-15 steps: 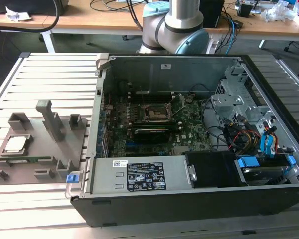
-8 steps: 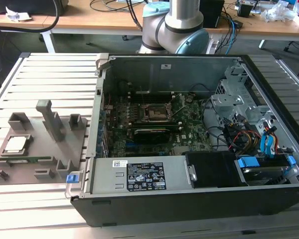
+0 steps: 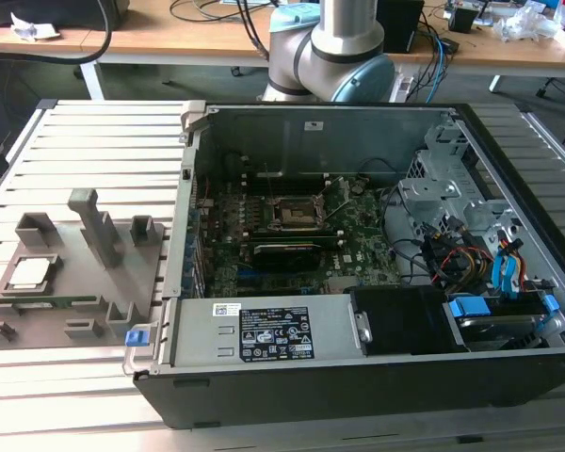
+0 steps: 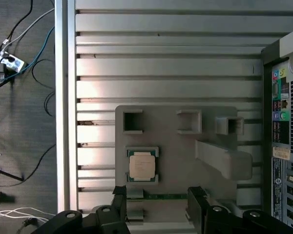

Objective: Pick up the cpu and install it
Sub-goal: 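Pick up the cpu and move it towards the insertion slot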

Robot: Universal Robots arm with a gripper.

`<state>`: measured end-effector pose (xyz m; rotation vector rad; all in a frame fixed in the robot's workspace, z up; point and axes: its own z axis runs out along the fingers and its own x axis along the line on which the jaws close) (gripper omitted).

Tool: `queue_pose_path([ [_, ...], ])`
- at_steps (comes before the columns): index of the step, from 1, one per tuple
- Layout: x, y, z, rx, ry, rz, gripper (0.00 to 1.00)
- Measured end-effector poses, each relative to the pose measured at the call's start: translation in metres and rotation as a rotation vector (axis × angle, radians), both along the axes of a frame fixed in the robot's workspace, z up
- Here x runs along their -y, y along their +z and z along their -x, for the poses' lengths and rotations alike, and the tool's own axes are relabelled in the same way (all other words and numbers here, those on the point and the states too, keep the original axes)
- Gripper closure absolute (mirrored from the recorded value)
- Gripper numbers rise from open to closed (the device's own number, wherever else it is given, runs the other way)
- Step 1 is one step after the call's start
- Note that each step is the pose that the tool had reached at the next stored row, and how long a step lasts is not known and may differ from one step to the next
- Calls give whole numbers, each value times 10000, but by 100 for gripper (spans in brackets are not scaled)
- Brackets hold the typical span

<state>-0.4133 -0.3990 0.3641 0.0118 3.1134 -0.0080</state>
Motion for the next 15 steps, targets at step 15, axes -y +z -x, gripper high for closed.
queue_pose_path([
  [15, 0, -217, 7, 0, 4, 53, 38],
])
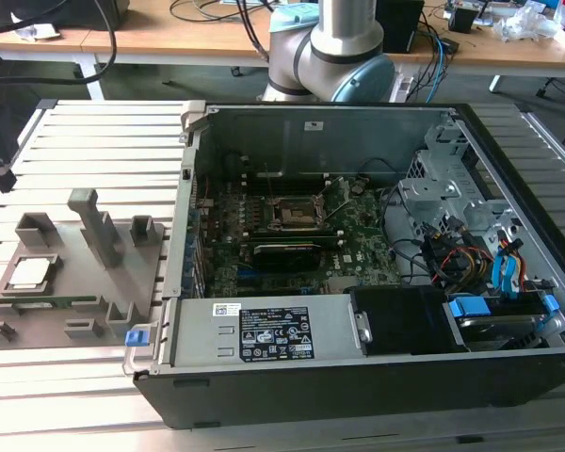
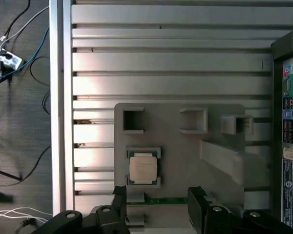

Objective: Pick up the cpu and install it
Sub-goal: 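Pick up the cpu and move it towards the insertion slot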

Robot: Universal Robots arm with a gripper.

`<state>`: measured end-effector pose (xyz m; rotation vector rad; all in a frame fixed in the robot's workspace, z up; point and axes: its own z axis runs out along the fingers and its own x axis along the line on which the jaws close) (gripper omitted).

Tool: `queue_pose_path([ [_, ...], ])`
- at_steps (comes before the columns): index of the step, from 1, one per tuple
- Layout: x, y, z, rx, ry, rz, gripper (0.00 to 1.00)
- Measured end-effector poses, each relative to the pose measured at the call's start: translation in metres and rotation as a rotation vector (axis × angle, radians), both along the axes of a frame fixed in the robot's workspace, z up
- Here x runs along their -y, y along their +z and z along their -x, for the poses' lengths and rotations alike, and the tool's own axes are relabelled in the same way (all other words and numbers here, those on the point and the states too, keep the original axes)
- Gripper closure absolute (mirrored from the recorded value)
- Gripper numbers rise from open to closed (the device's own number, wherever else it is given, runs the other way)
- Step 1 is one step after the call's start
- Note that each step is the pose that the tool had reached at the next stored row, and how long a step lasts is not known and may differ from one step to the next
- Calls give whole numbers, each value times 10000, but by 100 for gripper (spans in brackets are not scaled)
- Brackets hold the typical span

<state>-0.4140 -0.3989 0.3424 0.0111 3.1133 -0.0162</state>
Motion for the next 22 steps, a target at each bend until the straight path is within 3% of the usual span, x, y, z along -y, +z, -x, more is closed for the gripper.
queue_pose_path([
  [11, 0, -190, 0, 0, 0, 0, 38],
  [22, 0, -333, 0, 0, 0, 1, 38],
])
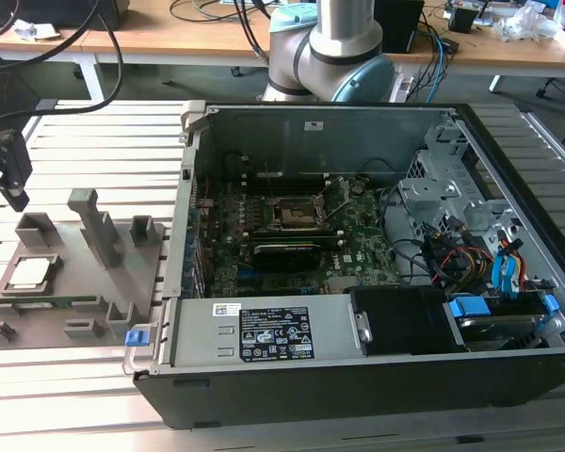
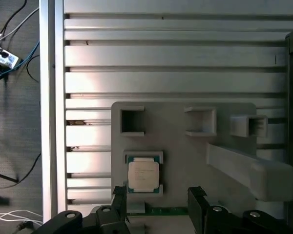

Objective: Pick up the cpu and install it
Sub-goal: 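Pick up the cpu and move it towards the insertion slot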

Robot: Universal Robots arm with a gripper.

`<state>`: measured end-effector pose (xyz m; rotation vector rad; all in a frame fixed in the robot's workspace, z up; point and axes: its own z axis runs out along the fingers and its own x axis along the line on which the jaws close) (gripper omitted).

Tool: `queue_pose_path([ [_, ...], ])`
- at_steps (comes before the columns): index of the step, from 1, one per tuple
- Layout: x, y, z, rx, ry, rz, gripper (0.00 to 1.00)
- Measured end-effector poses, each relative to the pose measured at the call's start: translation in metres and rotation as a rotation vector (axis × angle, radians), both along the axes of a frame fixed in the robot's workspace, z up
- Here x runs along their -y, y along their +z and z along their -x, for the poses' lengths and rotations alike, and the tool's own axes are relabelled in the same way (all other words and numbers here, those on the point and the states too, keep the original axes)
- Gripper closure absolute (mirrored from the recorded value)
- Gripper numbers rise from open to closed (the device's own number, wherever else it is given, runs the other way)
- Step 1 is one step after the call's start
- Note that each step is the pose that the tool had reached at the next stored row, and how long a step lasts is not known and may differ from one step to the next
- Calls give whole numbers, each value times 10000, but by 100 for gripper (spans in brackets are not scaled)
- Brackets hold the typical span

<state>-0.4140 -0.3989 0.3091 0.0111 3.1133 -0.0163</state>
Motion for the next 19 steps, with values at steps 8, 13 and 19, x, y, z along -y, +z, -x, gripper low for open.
queue_pose_path([
  [8, 0, -117, 0, 1, 1, 0, 38],
  [13, 0, -230, 0, 1, 0, 0, 38],
  [19, 0, -316, 0, 0, 0, 0, 38],
])
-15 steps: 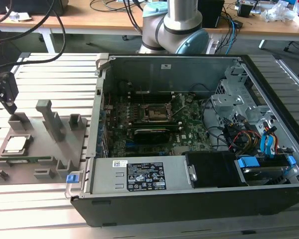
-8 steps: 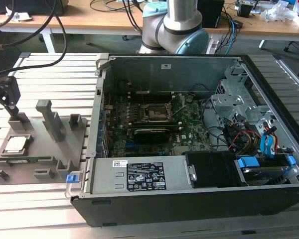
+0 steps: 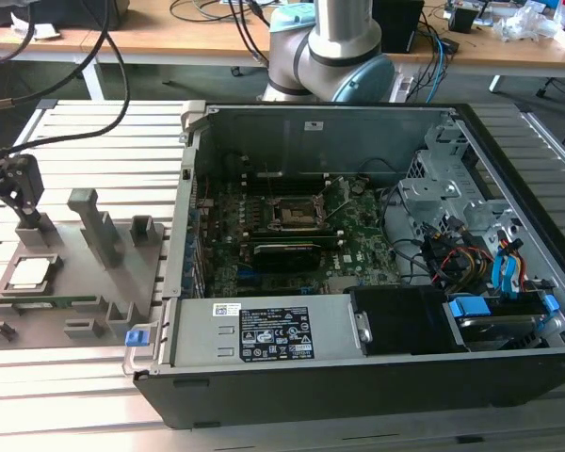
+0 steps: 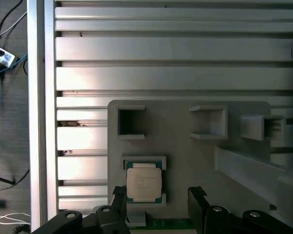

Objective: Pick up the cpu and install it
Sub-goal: 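Pick up the cpu and move it towards the insertion slot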

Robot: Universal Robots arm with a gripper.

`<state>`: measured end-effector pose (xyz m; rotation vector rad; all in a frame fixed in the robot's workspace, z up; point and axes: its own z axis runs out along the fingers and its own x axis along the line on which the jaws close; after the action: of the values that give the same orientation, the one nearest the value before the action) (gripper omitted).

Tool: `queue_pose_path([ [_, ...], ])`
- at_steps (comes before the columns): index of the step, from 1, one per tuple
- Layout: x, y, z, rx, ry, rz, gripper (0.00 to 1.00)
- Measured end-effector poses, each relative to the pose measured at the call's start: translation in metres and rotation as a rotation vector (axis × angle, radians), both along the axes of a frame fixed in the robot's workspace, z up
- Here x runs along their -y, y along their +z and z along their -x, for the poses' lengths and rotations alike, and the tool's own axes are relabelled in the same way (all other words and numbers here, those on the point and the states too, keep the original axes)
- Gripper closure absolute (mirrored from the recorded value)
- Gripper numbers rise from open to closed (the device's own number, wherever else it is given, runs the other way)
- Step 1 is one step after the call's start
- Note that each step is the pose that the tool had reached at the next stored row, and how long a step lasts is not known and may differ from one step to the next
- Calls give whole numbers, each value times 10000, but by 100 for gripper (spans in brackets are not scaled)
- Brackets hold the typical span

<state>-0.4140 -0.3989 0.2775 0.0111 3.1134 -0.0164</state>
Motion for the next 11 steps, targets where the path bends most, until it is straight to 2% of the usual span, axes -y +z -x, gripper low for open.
queue_pose_path([
  [11, 0, -245, 0, 0, 0, 0, 38],
])
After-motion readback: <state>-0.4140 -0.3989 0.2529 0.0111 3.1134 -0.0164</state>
